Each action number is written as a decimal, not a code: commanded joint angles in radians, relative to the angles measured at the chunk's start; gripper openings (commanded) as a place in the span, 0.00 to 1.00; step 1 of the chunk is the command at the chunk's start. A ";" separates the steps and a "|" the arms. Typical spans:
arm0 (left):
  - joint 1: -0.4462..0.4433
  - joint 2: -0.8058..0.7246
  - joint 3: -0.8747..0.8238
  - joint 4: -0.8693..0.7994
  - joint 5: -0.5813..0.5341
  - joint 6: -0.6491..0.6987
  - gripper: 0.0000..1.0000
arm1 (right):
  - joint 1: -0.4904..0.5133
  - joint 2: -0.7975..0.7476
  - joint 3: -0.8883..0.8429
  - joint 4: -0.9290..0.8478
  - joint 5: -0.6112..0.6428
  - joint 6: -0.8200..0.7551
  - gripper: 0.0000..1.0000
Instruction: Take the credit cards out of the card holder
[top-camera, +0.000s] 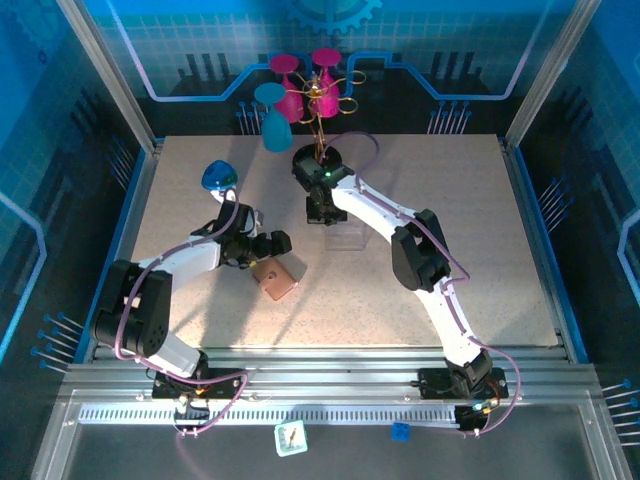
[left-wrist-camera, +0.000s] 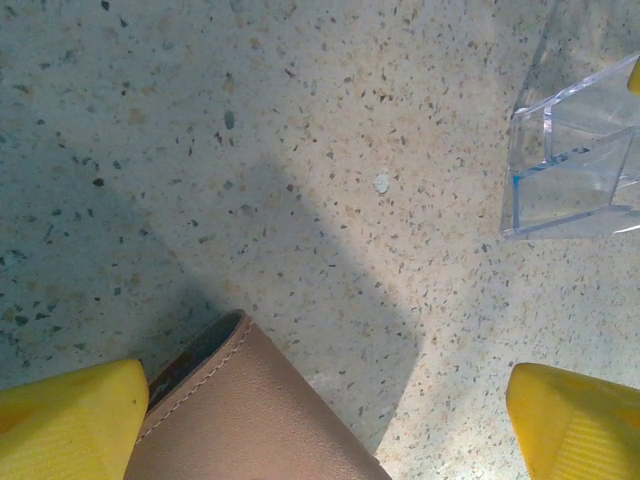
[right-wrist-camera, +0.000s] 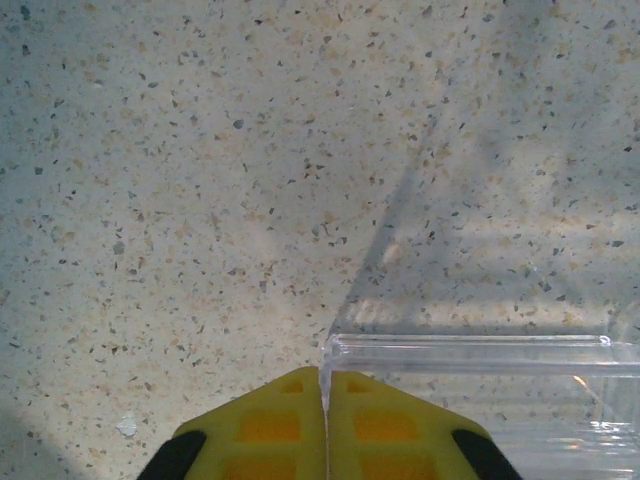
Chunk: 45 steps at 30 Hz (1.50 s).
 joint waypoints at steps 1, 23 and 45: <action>-0.006 0.015 0.035 -0.032 0.024 0.019 0.94 | -0.010 0.024 0.020 -0.014 0.019 -0.003 0.13; -0.016 0.032 0.004 -0.050 0.039 0.025 0.93 | 0.040 -0.287 -0.175 0.041 -0.009 -0.051 0.30; -0.361 -0.183 -0.169 -0.085 -0.029 -0.237 0.93 | 0.017 -0.744 -0.831 0.202 -0.120 -0.062 0.31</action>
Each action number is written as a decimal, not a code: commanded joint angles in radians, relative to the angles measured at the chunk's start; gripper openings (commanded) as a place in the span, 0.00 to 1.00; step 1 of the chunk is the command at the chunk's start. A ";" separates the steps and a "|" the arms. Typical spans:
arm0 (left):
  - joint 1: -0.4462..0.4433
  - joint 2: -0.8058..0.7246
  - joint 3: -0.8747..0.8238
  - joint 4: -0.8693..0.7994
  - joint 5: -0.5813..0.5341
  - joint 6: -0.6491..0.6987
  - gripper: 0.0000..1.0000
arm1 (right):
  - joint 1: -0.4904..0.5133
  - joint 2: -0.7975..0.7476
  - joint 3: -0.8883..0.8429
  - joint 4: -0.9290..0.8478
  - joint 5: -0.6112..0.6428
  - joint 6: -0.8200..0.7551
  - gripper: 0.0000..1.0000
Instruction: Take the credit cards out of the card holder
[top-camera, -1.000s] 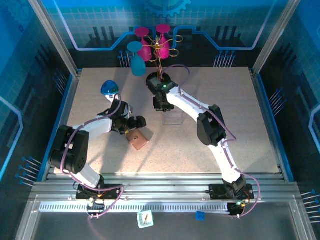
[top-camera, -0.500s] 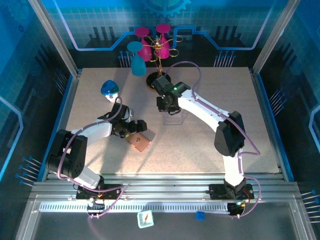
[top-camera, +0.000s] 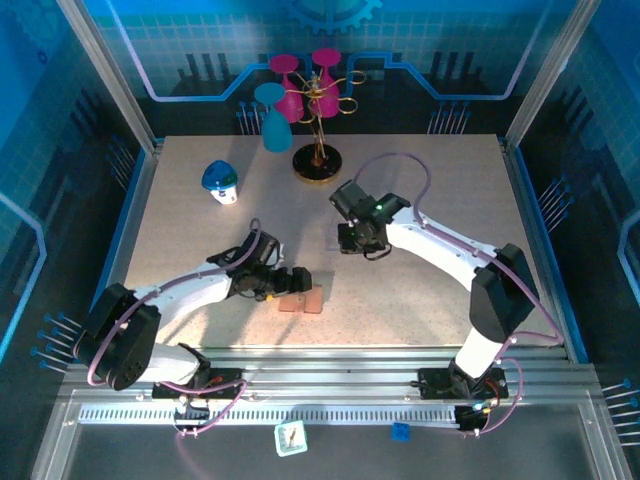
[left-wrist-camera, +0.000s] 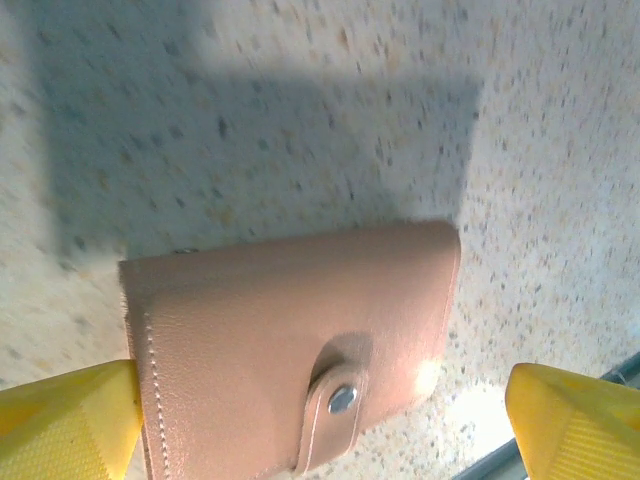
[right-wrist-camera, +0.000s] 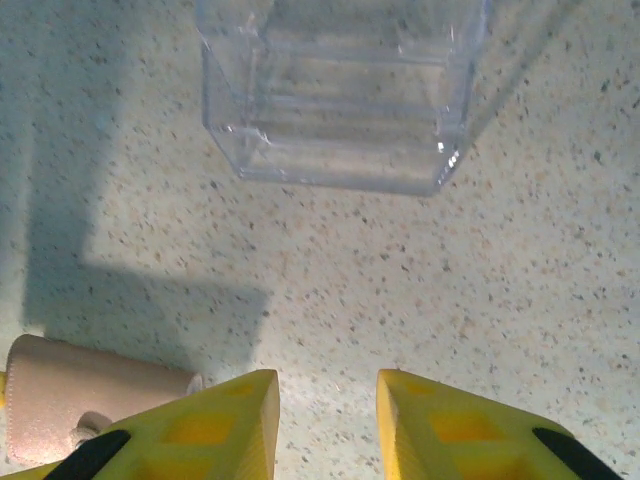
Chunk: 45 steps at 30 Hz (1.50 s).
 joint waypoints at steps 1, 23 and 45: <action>-0.063 -0.009 -0.011 -0.019 -0.006 -0.087 0.93 | -0.018 -0.075 -0.081 0.030 -0.066 -0.010 0.31; 0.082 -0.052 0.072 -0.062 0.000 -0.063 0.86 | 0.120 -0.105 -0.503 0.479 -0.579 0.097 0.29; 0.176 0.090 0.069 0.046 0.134 0.025 0.62 | 0.048 0.112 -0.376 0.541 -0.613 0.089 0.21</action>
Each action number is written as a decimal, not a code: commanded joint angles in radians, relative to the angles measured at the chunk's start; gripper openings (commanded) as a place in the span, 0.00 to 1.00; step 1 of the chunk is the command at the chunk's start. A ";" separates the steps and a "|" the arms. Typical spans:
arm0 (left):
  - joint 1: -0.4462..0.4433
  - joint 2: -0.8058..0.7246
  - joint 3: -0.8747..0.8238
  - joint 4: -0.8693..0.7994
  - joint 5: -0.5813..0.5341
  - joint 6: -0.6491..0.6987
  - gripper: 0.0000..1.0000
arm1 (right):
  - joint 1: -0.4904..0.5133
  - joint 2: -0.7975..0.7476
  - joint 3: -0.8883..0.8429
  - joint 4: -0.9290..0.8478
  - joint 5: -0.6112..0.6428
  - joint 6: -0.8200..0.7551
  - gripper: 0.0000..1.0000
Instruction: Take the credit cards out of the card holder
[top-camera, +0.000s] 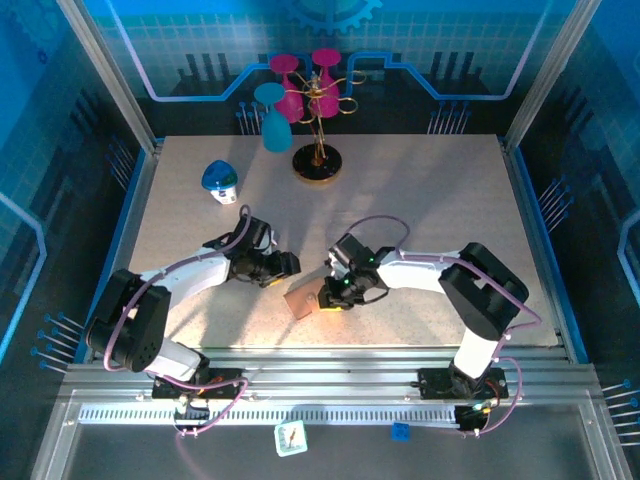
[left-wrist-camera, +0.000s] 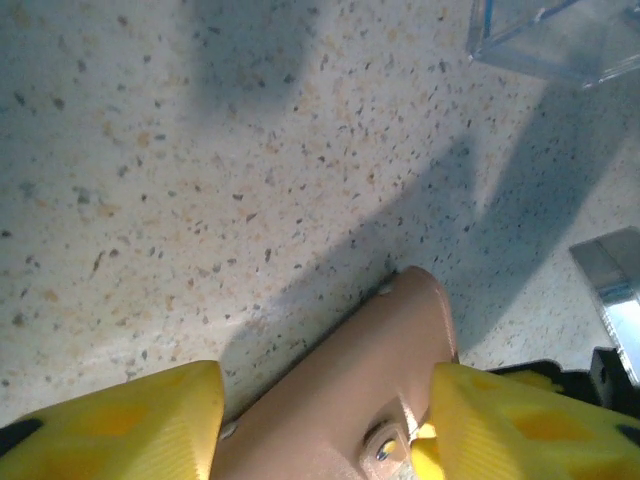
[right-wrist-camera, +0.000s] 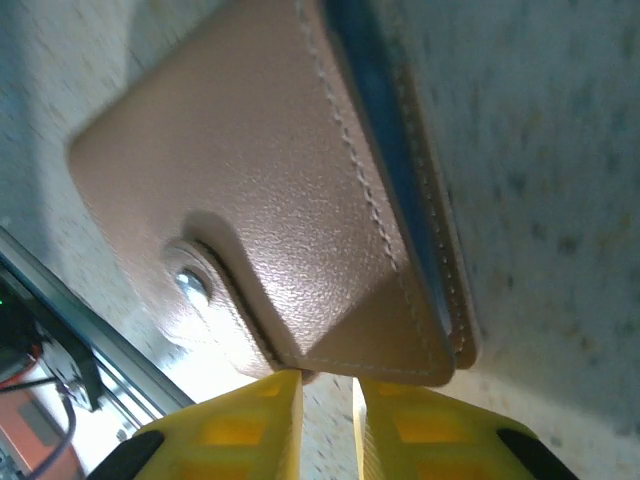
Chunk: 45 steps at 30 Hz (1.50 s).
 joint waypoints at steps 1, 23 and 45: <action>0.014 -0.012 -0.018 0.034 0.056 0.014 0.64 | -0.034 0.046 0.067 -0.025 -0.009 -0.036 0.21; 0.015 0.062 -0.073 0.165 0.159 -0.103 0.70 | -0.154 -0.007 0.068 -0.028 -0.061 -0.065 0.25; -0.157 -0.047 -0.108 0.208 -0.019 -0.327 0.71 | -0.106 -0.215 0.066 -0.415 0.221 -0.077 0.33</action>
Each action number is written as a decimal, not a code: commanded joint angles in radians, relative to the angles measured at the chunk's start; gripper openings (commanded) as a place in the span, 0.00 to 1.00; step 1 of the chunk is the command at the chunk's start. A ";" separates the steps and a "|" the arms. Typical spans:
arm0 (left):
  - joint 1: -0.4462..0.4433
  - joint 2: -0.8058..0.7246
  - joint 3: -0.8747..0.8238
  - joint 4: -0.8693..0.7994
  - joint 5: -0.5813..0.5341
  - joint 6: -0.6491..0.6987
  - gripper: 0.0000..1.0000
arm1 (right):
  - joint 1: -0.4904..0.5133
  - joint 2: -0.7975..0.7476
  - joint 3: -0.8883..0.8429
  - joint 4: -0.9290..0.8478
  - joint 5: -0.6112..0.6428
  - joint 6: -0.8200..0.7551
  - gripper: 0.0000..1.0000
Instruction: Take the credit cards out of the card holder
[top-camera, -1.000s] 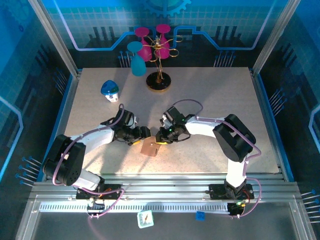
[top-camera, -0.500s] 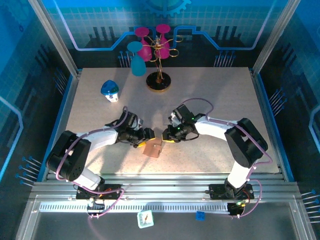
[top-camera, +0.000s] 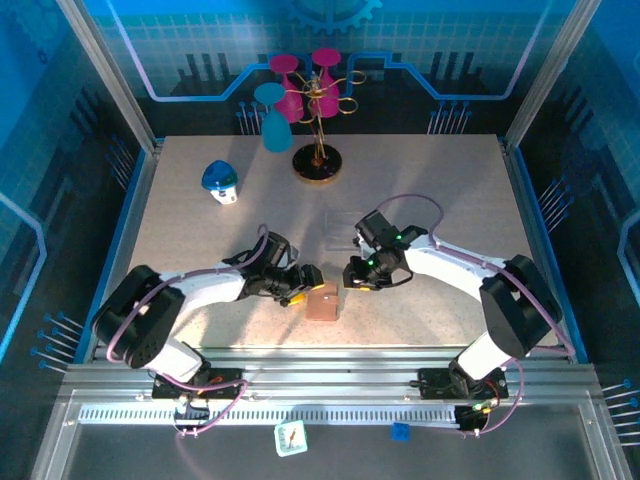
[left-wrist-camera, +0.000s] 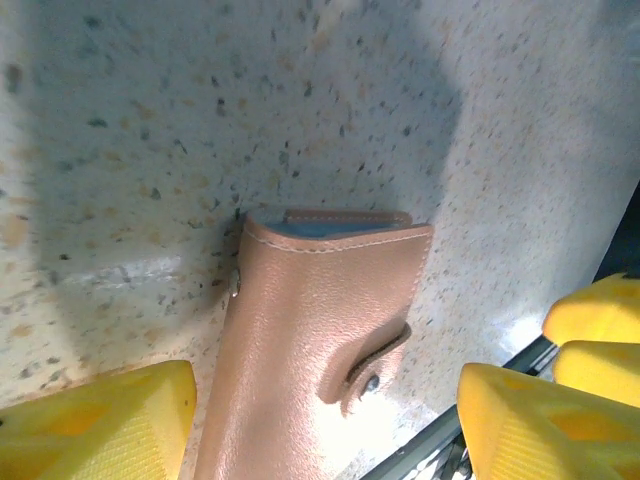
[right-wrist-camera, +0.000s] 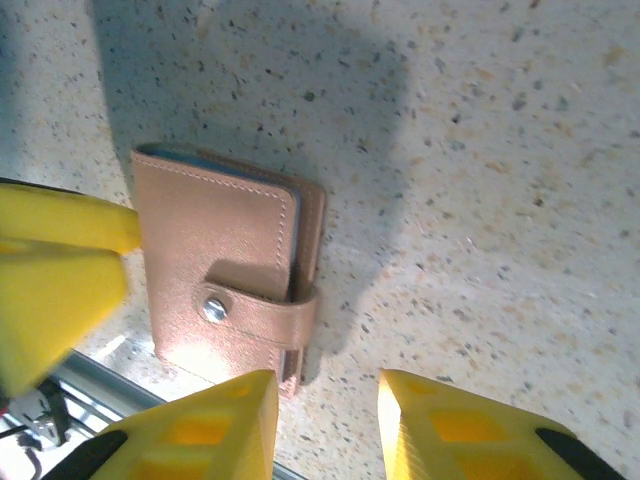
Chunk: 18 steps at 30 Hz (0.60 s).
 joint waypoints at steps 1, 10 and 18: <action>0.034 -0.072 -0.002 -0.051 -0.052 -0.002 0.71 | 0.041 -0.018 0.022 -0.080 0.062 0.026 0.33; 0.109 -0.114 -0.059 0.058 0.063 -0.009 0.54 | 0.152 0.068 0.122 -0.138 0.167 0.134 0.35; 0.114 -0.060 -0.098 0.154 0.182 -0.026 0.31 | 0.224 0.169 0.231 -0.176 0.229 0.198 0.34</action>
